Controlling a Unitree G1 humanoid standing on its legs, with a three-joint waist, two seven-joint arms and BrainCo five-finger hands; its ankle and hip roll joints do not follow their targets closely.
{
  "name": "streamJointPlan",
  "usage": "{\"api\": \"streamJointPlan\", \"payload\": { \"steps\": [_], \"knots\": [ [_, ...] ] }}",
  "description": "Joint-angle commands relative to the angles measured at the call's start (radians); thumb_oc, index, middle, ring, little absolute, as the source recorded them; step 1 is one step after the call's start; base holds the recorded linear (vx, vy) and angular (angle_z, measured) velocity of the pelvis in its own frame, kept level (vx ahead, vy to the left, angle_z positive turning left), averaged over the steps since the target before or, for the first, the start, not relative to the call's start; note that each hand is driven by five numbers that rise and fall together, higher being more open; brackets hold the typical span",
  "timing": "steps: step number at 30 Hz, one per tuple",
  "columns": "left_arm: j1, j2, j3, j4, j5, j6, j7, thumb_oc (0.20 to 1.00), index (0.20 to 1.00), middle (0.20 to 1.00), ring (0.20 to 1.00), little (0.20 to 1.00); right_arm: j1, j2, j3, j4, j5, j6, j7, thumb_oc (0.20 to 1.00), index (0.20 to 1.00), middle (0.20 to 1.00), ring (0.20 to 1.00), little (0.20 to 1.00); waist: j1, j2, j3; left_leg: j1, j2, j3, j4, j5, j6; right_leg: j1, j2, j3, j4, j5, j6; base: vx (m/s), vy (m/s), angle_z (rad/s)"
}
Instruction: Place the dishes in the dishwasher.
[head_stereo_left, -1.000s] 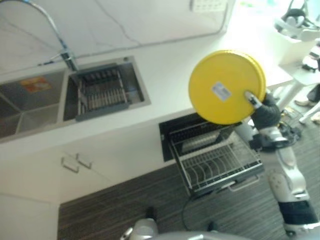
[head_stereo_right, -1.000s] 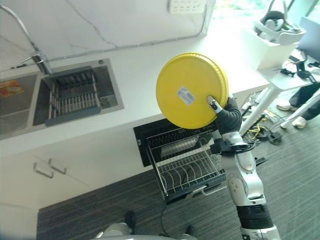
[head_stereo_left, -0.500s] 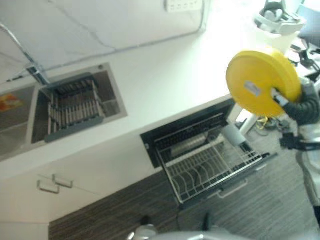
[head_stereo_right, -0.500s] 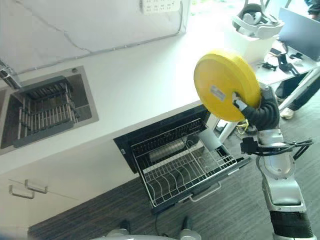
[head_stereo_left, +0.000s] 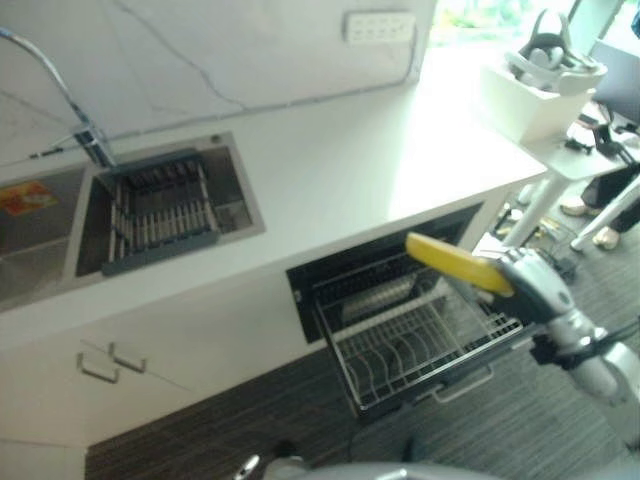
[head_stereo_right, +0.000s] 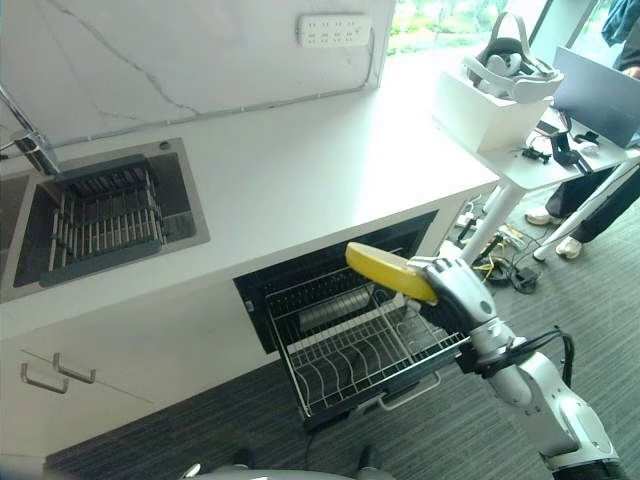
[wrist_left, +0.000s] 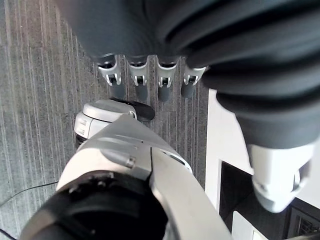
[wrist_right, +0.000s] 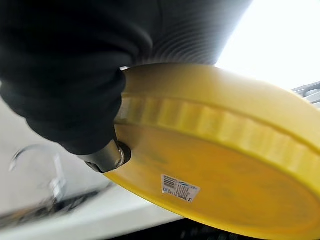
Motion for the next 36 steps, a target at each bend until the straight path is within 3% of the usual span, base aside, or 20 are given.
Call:
{"api": "streamJointPlan", "payload": {
  "steps": [1,9,15,16,18,20,25,31,34,36],
  "knots": [
    [-0.056,0.053,-0.026,0.049,0.028,-0.017,-0.013,1.0,1.0,1.0,1.0,1.0,-0.128,-0.043,-0.005,0.017,-0.025,-0.019,-0.071,0.2,0.2,0.2,0.2,0.2,0.028,-0.009,0.016,-0.033,-0.037,0.037,0.006,-0.075,0.027,0.101,-0.021,-0.033,0.021,-0.137,0.055,0.01,-0.023,0.2],
    [-0.073,0.093,-0.067,0.03,0.028,0.006,-0.018,1.0,1.0,1.0,1.0,1.0,-0.26,-0.118,0.197,0.182,-0.032,-0.021,-0.001,0.2,0.2,0.2,0.2,0.2,0.083,-0.021,0.017,-0.041,-0.045,0.007,0.006,-0.071,0.023,0.117,-0.021,-0.072,0.02,-0.138,0.056,0.01,-0.021,0.18],
    [-0.075,0.113,-0.085,0.023,0.041,-0.008,0.006,1.0,1.0,1.0,1.0,1.0,-0.36,-0.072,0.342,0.386,-0.123,-0.007,-0.107,0.2,0.2,0.2,0.2,0.2,0.137,-0.024,0.018,-0.041,-0.054,-0.025,0.006,-0.07,0.024,0.134,-0.023,-0.106,0.02,-0.137,0.058,0.06,-0.015,0.21],
    [-0.076,0.114,-0.087,0.021,0.045,-0.025,0.024,1.0,1.0,1.0,1.0,1.0,-0.374,-0.062,0.356,0.412,-0.137,-0.005,-0.137,0.2,0.2,0.2,0.2,0.2,0.144,-0.023,0.019,-0.041,-0.055,-0.03,0.006,-0.07,0.024,0.136,-0.024,-0.109,0.021,-0.137,0.058,0.08,-0.021,0.12],
    [-0.085,0.132,-0.082,-0.044,0.08,-0.198,0.222,1.0,1.0,1.0,1.0,1.0,-0.407,-0.015,0.407,0.52,-0.215,0.024,-0.267,0.2,0.2,0.2,0.2,0.2,0.179,-0.016,0.029,-0.043,-0.06,-0.055,0.006,-0.063,0.023,0.147,-0.025,-0.122,0.021,-0.136,0.059,0.1,-0.033,0.13],
    [-0.076,0.143,-0.083,-0.111,0.13,-0.248,0.296,1.0,1.0,1.0,1.0,1.0,-0.414,0.02,0.434,0.592,-0.237,0.069,-0.324,0.2,0.2,0.2,0.2,0.2,0.212,-0.016,0.04,-0.054,-0.068,-0.085,0.008,-0.057,0.024,0.152,-0.025,-0.134,0.019,-0.134,0.057,0.06,-0.074,0.23],
    [-0.054,0.159,-0.09,-0.142,0.162,-0.305,0.348,1.0,1.0,1.0,1.0,1.0,-0.441,0.071,0.47,0.72,-0.25,0.104,-0.364,0.2,0.2,0.2,0.2,0.2,0.252,-0.012,0.057,-0.071,-0.077,-0.119,0.008,-0.047,0.024,0.156,-0.023,-0.158,0.017,-0.131,0.054,0.03,-0.061,0.22],
    [-0.076,0.189,-0.087,-0.178,0.101,-0.375,0.41,1.0,1.0,1.0,1.0,1.0,-0.547,0.125,0.533,0.916,-0.214,0.232,-0.406,0.2,0.2,0.2,0.2,0.2,0.3,0.027,0.098,-0.12,-0.102,-0.167,0.011,-0.024,0.03,0.135,-0.039,-0.19,0.021,-0.116,0.057,0.0,-0.091,0.27],
    [-0.127,0.217,-0.116,-0.202,0.011,-0.403,0.406,1.0,1.0,1.0,1.0,1.0,-0.678,0.114,0.582,1.054,-0.163,0.297,-0.428,0.2,0.2,0.2,0.2,0.2,0.305,0.087,0.167,-0.179,-0.128,-0.188,0.011,-0.008,0.038,0.075,-0.062,-0.19,0.035,-0.103,0.061,-0.3,-0.117,0.17],
    [-0.141,0.222,-0.122,-0.194,-0.019,-0.408,0.401,1.0,1.0,1.0,1.0,1.0,-0.721,0.103,0.601,1.089,-0.162,0.323,-0.415,0.2,0.2,0.2,0.2,0.2,0.303,0.104,0.191,-0.198,-0.135,-0.189,0.01,-0.004,0.04,0.05,-0.071,-0.187,0.039,-0.098,0.062,-0.27,-0.036,0.0]
  ]
}}
